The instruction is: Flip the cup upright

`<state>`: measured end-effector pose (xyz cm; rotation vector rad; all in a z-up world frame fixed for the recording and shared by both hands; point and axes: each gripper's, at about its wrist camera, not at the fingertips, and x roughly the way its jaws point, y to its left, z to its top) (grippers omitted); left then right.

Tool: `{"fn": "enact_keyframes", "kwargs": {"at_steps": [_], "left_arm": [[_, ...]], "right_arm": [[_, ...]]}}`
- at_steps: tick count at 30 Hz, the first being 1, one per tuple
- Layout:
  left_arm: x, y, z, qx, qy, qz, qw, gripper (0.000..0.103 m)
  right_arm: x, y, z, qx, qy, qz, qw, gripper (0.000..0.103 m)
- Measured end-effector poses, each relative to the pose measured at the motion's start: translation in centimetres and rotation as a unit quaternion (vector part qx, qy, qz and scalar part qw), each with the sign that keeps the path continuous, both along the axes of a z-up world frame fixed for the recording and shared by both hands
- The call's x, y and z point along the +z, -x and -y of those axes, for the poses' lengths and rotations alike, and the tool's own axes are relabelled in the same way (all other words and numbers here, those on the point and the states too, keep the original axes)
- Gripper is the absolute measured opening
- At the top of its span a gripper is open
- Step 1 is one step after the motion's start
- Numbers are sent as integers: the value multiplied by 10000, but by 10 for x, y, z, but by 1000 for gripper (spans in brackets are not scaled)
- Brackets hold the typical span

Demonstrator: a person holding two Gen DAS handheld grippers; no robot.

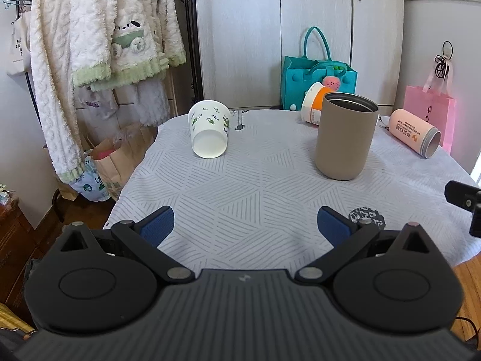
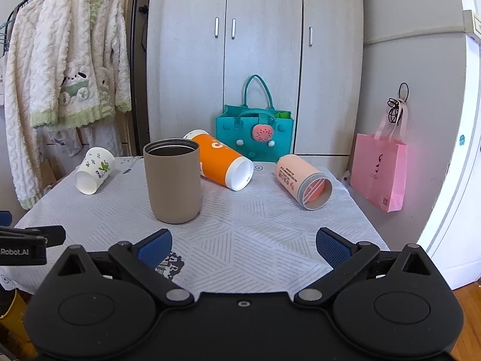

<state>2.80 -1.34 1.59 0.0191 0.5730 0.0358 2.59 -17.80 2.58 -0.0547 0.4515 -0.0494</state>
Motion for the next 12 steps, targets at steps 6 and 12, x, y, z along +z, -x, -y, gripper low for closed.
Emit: {"fn": "enact_keyframes", "kwargs": {"at_steps": [6, 12], "left_arm": [[0, 2, 2, 33, -94, 104, 9999, 103], [0, 3, 2, 31, -77, 72, 9999, 103]], "right_arm": [[-1, 0, 1, -36, -29, -1, 10000, 103], [-1, 0, 1, -48, -2, 0, 10000, 103]]}}
